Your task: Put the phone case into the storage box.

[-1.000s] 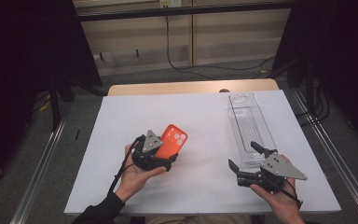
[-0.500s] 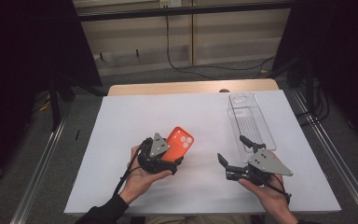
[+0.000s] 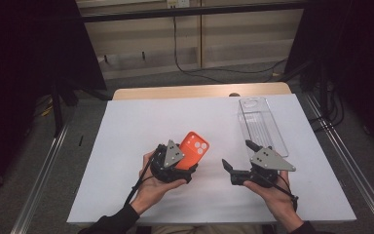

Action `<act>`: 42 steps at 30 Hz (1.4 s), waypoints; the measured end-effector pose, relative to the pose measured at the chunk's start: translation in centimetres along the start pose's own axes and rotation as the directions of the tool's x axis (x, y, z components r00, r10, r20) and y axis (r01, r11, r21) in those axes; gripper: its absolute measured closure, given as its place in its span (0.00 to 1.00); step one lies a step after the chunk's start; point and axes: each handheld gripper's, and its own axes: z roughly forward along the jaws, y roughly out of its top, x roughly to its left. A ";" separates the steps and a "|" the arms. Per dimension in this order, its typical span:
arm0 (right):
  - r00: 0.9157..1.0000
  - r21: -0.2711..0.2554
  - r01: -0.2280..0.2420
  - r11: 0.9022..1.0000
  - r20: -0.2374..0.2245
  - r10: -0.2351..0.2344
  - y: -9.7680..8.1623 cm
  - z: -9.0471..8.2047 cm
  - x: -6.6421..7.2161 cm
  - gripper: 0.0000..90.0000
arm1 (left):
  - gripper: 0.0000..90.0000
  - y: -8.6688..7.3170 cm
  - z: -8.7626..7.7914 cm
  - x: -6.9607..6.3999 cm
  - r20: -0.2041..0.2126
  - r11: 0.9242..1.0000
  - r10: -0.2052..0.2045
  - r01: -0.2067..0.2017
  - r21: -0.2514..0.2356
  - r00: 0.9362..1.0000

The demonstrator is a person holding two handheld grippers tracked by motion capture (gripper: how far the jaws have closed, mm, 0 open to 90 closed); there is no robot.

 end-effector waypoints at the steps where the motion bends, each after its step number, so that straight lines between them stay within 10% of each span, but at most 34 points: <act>1: 1.000 0.006 -0.013 1.000 0.001 0.013 0.1 0.0 0.0 0.06 | 0.17 0.0 0.1 -0.2 -0.005 1.000 0.011 -0.011 0.000 1.000; 11: 0.994 0.071 -0.100 0.992 -0.038 0.102 0.9 0.6 -0.3 0.10 | 0.17 0.7 1.3 -1.0 -0.055 0.998 0.058 -0.058 0.002 0.997; 42: 0.978 0.202 -0.165 0.965 -0.093 0.187 3.2 3.6 0.4 0.17 | 0.17 0.4 1.3 -2.3 -0.129 0.992 0.060 -0.073 -0.098 0.990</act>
